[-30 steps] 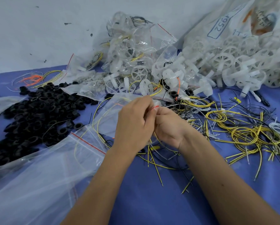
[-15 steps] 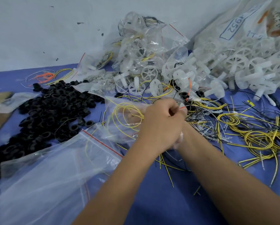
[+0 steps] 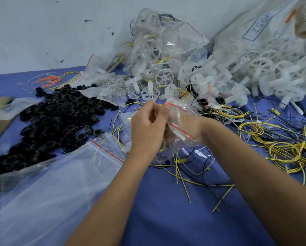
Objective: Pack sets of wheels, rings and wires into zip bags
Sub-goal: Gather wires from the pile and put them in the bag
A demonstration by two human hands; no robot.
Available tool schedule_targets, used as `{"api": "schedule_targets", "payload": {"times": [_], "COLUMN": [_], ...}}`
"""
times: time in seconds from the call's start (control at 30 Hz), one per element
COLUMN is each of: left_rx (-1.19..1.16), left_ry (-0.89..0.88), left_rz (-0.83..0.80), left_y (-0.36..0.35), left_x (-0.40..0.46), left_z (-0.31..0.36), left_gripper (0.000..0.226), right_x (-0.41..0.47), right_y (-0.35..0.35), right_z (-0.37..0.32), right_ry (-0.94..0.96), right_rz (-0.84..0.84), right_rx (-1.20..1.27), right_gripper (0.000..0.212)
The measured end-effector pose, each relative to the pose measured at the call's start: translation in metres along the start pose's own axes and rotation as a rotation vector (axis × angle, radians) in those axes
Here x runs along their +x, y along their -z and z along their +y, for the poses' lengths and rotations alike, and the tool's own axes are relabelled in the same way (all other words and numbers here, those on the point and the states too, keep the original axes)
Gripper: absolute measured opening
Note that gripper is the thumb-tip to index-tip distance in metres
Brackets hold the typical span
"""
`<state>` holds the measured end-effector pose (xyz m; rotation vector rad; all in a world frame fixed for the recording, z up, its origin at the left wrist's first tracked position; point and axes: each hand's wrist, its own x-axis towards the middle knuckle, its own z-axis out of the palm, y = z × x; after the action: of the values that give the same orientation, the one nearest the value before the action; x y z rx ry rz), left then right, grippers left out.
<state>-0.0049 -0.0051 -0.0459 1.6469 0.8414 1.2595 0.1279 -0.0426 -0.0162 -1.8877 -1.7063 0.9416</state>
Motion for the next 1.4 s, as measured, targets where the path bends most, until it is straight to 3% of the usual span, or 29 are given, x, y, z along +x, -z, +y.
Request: {"api": "schedule_targets", "payload": {"times": [0.13, 0.27, 0.37, 0.43, 0.5, 0.53, 0.6, 0.67, 0.77, 0.83, 0.93, 1.0, 1.07, 1.1, 1.17, 1.23, 1.27, 1.4], "left_rx": [-0.124, -0.162, 0.015, 0.020, -0.028, -0.021, -0.015, -0.054, 0.124, 0.296, 0.290, 0.317, 0.350, 0.376, 0.407, 0.420, 0.442, 0.533], "left_ry": [0.014, -0.059, -0.080, -0.019, 0.061, 0.098, 0.176, 0.210, 0.000, -0.143, -0.119, -0.113, -0.135, -0.157, -0.186, -0.179, -0.192, -0.306], "left_rz": [-0.038, -0.171, -0.280, -0.255, -0.167, -0.115, -0.056, -0.109, -0.302, -0.360, -0.354, -0.325, -0.285, -0.256, -0.201, -0.154, -0.121, -0.042], "left_y": [0.001, 0.007, 0.018, 0.024, 0.026, 0.026, 0.027, 0.029, 0.032, 0.032, 0.033, 0.037, 0.043, 0.047, 0.056, 0.061, 0.062, 0.054], "left_x": [-0.005, -0.001, 0.006, 0.009, 0.012, 0.012, 0.013, 0.016, 0.016, 0.016, 0.013, 0.014, 0.018, 0.020, 0.025, 0.026, 0.026, 0.023], "left_z": [-0.014, -0.017, -0.023, -0.026, -0.031, -0.031, -0.036, -0.043, -0.044, -0.045, -0.045, -0.047, -0.048, -0.049, -0.049, -0.047, -0.046, -0.036], "left_gripper": [0.033, 0.038, 0.058, 0.059, 0.050, 0.050, 0.058, 0.063, 0.043, 0.026, 0.019, 0.028, 0.033, 0.034, 0.037, 0.036, 0.036, 0.031], "right_x": [-0.015, -0.029, -0.042, -0.043, -0.039, -0.038, -0.036, -0.038, -0.029, -0.028, -0.027, -0.034, -0.043, -0.048, -0.051, -0.048, -0.048, -0.048], "right_y": [0.005, 0.010, 0.021, 0.026, 0.024, 0.019, 0.010, 0.005, -0.001, 0.000, 0.004, 0.012, 0.018, 0.021, 0.028, 0.034, 0.033, 0.020], "right_z": [-0.023, -0.024, -0.014, 0.001, 0.017, 0.019, 0.023, 0.022, 0.018, 0.015, 0.026, 0.033, 0.039, 0.038, 0.039, 0.044, 0.043, 0.029], "right_ry": [0.133, 0.215, 0.377, 0.247, 0.162, 0.178, 0.222, 0.196, 0.131, 0.081, 0.031, -0.010, 0.095, 0.114, 0.119, 0.110, 0.108, 0.204], "right_rz": [-0.063, -0.080, 0.060, 0.064, 0.001, -0.030, -0.040, -0.041, 0.029, 0.078, 0.001, 0.017, -0.044, -0.059, 0.007, 0.069, 0.075, 0.036], "right_rx": [-0.056, -0.487, -0.243, 0.082, 0.240, 0.279, 0.378, 0.417, 0.392, 0.383, 0.475, 0.534, 0.326, 0.239, 0.031, -0.182, -0.224, -0.240], "right_gripper": [0.030, 0.037, 0.021, 0.015, 0.024, 0.021, 0.037, 0.047, 0.058, 0.046, 0.020, 0.020, 0.034, 0.030, 0.018, 0.027, 0.032, 0.019]}}
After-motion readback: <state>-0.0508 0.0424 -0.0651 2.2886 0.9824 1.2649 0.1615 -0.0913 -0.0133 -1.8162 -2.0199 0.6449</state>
